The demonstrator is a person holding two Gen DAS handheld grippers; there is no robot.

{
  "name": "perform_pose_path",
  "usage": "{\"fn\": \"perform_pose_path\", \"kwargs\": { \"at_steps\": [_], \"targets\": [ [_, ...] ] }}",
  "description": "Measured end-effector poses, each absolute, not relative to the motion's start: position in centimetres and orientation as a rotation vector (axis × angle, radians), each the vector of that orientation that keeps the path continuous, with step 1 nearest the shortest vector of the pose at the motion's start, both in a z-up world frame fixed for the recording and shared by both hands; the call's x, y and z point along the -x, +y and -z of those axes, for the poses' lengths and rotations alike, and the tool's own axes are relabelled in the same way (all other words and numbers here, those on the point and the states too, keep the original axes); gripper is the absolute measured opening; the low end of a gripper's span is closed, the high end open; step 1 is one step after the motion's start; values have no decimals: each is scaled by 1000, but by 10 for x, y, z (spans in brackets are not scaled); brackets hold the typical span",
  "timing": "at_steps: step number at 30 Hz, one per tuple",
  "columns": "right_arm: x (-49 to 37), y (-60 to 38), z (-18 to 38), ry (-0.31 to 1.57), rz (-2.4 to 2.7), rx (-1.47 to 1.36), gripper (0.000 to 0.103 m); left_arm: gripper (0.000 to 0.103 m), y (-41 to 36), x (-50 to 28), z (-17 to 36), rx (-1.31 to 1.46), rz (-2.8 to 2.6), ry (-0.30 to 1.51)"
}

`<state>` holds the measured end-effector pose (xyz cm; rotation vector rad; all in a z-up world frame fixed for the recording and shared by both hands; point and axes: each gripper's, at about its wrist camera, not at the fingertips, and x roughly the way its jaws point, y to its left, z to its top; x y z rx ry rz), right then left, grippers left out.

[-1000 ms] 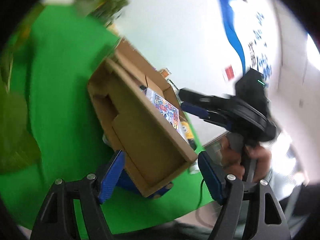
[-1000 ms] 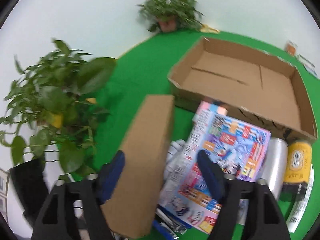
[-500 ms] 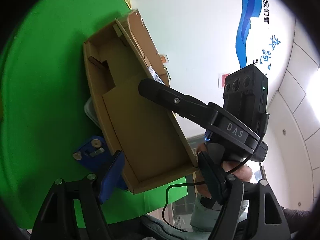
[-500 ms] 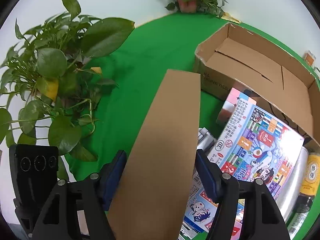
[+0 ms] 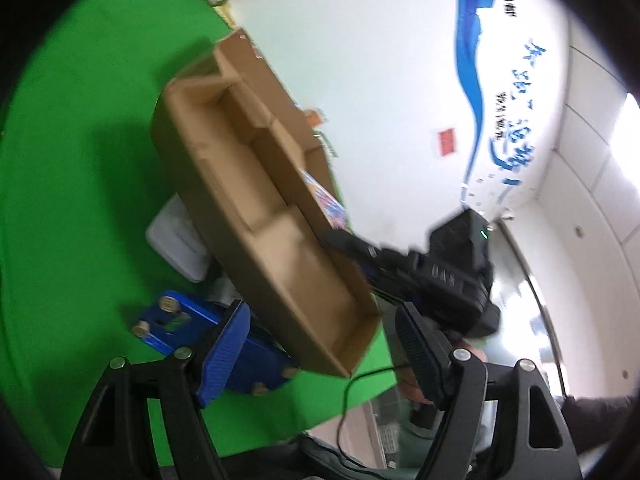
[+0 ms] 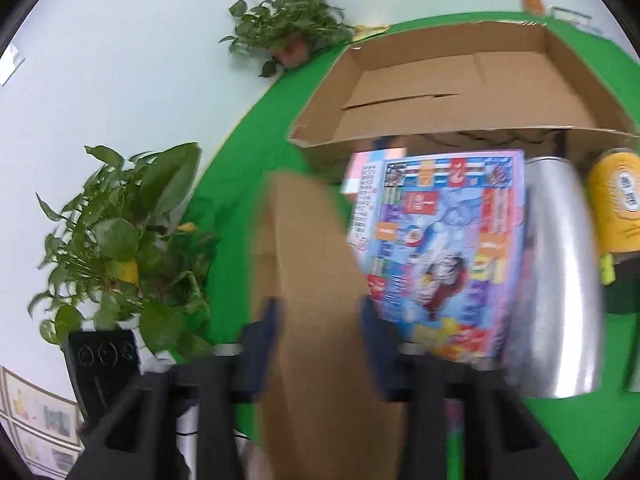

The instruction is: Organize rigid objects

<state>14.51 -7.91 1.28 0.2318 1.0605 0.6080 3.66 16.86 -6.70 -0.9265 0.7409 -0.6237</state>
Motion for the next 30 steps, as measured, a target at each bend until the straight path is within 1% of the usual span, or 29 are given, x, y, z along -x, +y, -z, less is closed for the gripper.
{"fn": "perform_pose_path", "kwargs": {
  "at_steps": [1,3,5,6,7,8,10,15,18,22,24,26,30],
  "targets": [
    [-144,-84,-11,1060,-606,-232,29,75,166,-40,69,915,602,762],
    [-140,-85,-7,1076,-634,-202,31,72,151,-51,76,863,552,854],
    [-131,-79,-8,1057,-633,-115,31,47,144,-58,80,876,536,867],
    [-126,-75,-9,1043,-624,-75,29,42,140,-61,82,866,500,885],
    [-124,-73,-10,1035,-613,-51,26,30,137,-62,81,849,477,886],
    [-121,-73,-9,1029,-601,-29,25,28,136,-64,79,837,459,887],
    [-115,-70,-6,1024,-585,14,22,25,133,-64,78,833,451,881],
    [-97,-61,-5,986,-568,116,22,18,123,-67,58,695,366,868],
    [-90,-52,-8,957,-560,148,20,15,129,-73,50,653,334,863],
    [-84,-53,-11,934,-561,104,14,11,131,-74,34,592,322,829],
    [-84,-56,-18,911,-558,53,12,11,130,-83,17,547,325,796],
    [-89,-59,-28,884,-551,-2,12,10,129,-89,4,514,333,767],
    [-107,-68,-50,839,-548,-96,12,9,119,-117,-41,410,377,675]
  ]
}}
